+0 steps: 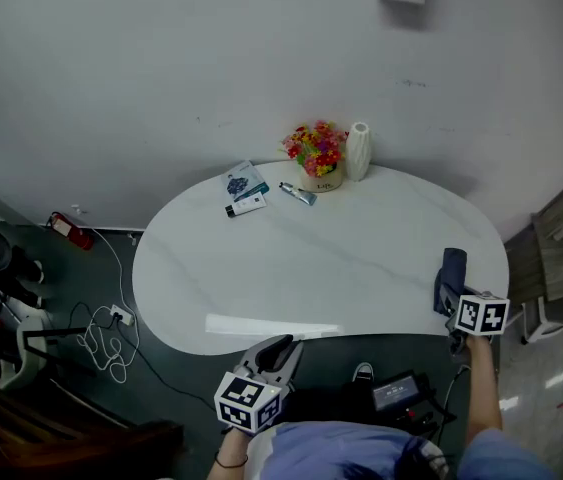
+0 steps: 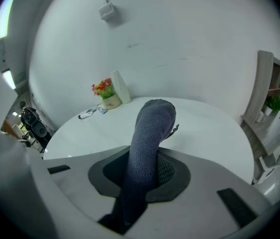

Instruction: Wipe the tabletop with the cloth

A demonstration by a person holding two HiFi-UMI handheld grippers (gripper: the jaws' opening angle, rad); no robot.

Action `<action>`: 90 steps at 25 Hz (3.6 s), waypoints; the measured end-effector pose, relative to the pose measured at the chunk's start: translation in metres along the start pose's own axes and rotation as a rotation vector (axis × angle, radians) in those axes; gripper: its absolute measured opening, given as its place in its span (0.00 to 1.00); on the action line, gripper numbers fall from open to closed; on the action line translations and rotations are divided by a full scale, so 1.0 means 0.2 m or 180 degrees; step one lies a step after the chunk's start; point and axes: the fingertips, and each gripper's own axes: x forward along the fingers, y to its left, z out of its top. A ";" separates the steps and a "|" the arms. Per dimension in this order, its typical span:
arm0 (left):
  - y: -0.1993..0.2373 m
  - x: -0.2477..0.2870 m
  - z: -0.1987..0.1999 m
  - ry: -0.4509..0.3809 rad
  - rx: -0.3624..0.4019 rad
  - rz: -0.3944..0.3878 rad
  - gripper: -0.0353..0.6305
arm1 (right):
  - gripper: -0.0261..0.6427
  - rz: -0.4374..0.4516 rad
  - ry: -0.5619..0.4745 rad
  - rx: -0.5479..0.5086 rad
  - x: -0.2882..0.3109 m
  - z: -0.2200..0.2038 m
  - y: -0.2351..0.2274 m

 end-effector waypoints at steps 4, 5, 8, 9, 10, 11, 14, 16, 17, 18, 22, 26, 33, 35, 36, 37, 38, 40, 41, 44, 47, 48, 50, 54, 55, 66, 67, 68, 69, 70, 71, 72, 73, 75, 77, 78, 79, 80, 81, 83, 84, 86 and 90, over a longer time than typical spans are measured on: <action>0.25 -0.26 -0.07 0.0004 0.0018 0.0162 0.16 | 0.14 0.0204 0.0010 -0.0124 0.09 -0.03 0.45; 0.32 -0.33 -0.09 -0.0003 0.0006 0.0213 0.16 | 0.14 0.0276 0.0023 -0.0170 0.12 -0.05 0.56; 0.50 -0.53 -0.16 -0.0026 -0.0074 0.0371 0.16 | 0.14 0.0533 0.0102 -0.0315 0.20 -0.11 0.92; 0.56 -0.59 -0.18 -0.0032 -0.0100 0.0420 0.16 | 0.14 0.0612 0.0123 -0.0372 0.23 -0.14 1.04; 0.60 -0.66 -0.20 -0.0040 -0.0128 0.0467 0.16 | 0.14 0.0686 0.0141 -0.0435 0.25 -0.16 1.16; 0.65 -0.72 -0.23 -0.0048 -0.0153 0.0511 0.16 | 0.14 0.0763 0.0159 -0.0499 0.27 -0.18 1.28; 0.76 -0.89 -0.29 -0.0074 -0.0213 0.0641 0.16 | 0.14 0.1019 0.0222 -0.0684 0.34 -0.25 1.64; 0.82 -1.00 -0.34 -0.0100 -0.0266 0.0741 0.16 | 0.14 0.1200 0.0265 -0.0789 0.39 -0.30 1.88; 0.85 -1.05 -0.36 -0.0119 -0.0300 0.0792 0.16 | 0.14 0.1294 0.0288 -0.0836 0.40 -0.33 2.00; 0.88 -1.09 -0.39 -0.0139 -0.0337 0.0843 0.16 | 0.14 0.1390 0.0314 -0.0885 0.42 -0.37 2.12; 0.96 -1.26 -0.48 -0.0206 -0.0489 0.1019 0.16 | 0.14 0.1757 0.0432 -0.1119 0.47 -0.51 2.57; 0.98 -1.37 -0.56 -0.0219 -0.0602 0.1129 0.16 | 0.14 0.2093 0.0595 -0.1310 0.49 -0.67 2.96; 1.01 -1.54 -0.67 -0.0262 -0.0776 0.1354 0.16 | 0.14 0.2540 0.0848 -0.1575 0.48 -0.95 3.46; 1.01 -1.58 -0.69 -0.0268 -0.0816 0.1408 0.16 | 0.14 0.2624 0.0903 -0.1601 0.48 -1.00 3.54; 1.01 -1.60 -0.70 -0.0270 -0.0832 0.1434 0.16 | 0.14 0.2654 0.0924 -0.1615 0.49 -1.03 3.58; 1.01 -1.62 -0.72 -0.0270 -0.0850 0.1459 0.16 | 0.14 0.2667 0.0942 -0.1631 0.50 -1.05 3.60; 1.01 -1.63 -0.73 -0.0268 -0.0869 0.1484 0.16 | 0.14 0.2658 0.0964 -0.1652 0.51 -1.07 3.61; 1.01 -1.65 -0.76 -0.0265 -0.0908 0.1526 0.16 | 0.14 0.2572 0.1019 -0.1719 0.54 -1.11 3.59; 1.01 -1.66 -0.77 -0.0265 -0.0923 0.1537 0.16 | 0.14 0.2520 0.1045 -0.1759 0.56 -1.12 3.56; 0.99 -1.64 -0.77 -0.0258 -0.0930 0.1522 0.16 | 0.14 0.2379 0.1116 -0.1798 0.60 -1.15 3.42; 0.97 -1.59 -0.77 -0.0226 -0.0903 0.1474 0.16 | 0.14 0.2228 0.1172 -0.1731 0.61 -1.14 3.25; 0.96 -1.57 -0.76 -0.0223 -0.0885 0.1457 0.16 | 0.14 0.2184 0.1178 -0.1717 0.62 -1.14 3.19; 0.95 -1.52 -0.72 -0.0221 -0.0835 0.1413 0.16 | 0.14 0.2105 0.1165 -0.1679 0.62 -1.10 3.07; 0.89 -1.34 -0.61 -0.0221 -0.0727 0.1274 0.16 | 0.14 0.1952 0.1105 -0.1563 0.61 -0.99 2.79; 0.86 -1.28 -0.58 -0.0222 -0.0700 0.1224 0.16 | 0.14 0.1906 0.1086 -0.1541 0.60 -0.96 2.71; 0.36 -0.59 -0.31 -0.0111 -0.0327 0.0492 0.16 | 0.14 0.1333 0.0901 -0.1091 0.48 -0.71 1.73; 0.30 -0.53 -0.29 -0.0092 -0.0292 0.0433 0.16 | 0.14 0.1277 0.0880 -0.1042 0.47 -0.69 1.63; 0.25 -0.48 -0.28 -0.0073 -0.0257 0.0377 0.16 | 0.14 0.1220 0.0860 -0.0993 0.45 -0.68 1.53; 0.19 -0.43 -0.27 -0.0056 -0.0223 0.0324 0.16 | 0.14 0.1163 0.0840 -0.0947 0.42 -0.66 1.43; 0.13 -0.39 -0.25 -0.0043 -0.0191 0.0275 0.16 | 0.14 0.1107 0.0819 -0.0906 0.40 -0.65 1.33; 0.08 -0.34 -0.24 -0.0035 -0.0160 0.0226 0.16 | 0.14 0.1055 0.0794 -0.0869 0.38 -0.63 1.23; 0.03 -0.30 -0.22 -0.0031 -0.0128 0.0178 0.16 | 0.14 0.1002 0.0764 -0.0835 0.35 -0.61 1.13; -0.03 -0.26 -0.21 -0.0028 -0.0096 0.0130 0.16 | 0.14 0.0950 0.0733 -0.0798 0.33 -0.59 1.04; -0.13 -0.18 -0.18 -0.0020 -0.0039 0.0037 0.16 | 0.14 0.0848 0.0679 -0.0700 0.29 -0.57 0.86; -0.24 -0.09 -0.17 -0.0010 -0.0006 -0.0058 0.16 | 0.14 0.0750 0.0637 -0.0580 0.24 -0.55 0.68; -0.29 -0.05 -0.16 -0.0005 0.0003 -0.0108 0.16 | 0.14 0.0701 0.0617 -0.0519 0.21 -0.55 0.59; -0.34 -0.01 -0.16 0.0002 0.0012 -0.0160 0.16 | 0.14 0.0652 0.0599 -0.0460 0.19 -0.54 0.50; -0.39 0.04 -0.16 0.0012 0.0023 -0.0213 0.16 | 0.14 0.0602 0.0584 -0.0405 0.16 -0.54 0.42; -0.44 0.08 -0.16 0.0026 0.0039 -0.0267 0.16 | 0.14 0.0552 0.0571 -0.0357 0.13 -0.54 0.33; -0.54 0.15 -0.17 0.0063 0.0068 -0.0365 0.16 | 0.14 0.0448 0.0549 -0.0280 0.08 -0.55 0.17; -0.59 0.19 -0.17 0.0085 0.0081 -0.0410 0.16 | 0.14 0.0392 0.0538 -0.0248 0.05 -0.55 0.09; -0.67 0.25 -0.17 0.0124 0.0118 -0.0497 0.16 | 0.14 0.0272 0.0508 -0.0176 -0.02 -0.56 -0.08; -0.79 0.33 -0.17 0.0176 0.0208 -0.0623 0.16 | 0.14 0.0020 0.0418 0.0071 -0.15 -0.59 -0.38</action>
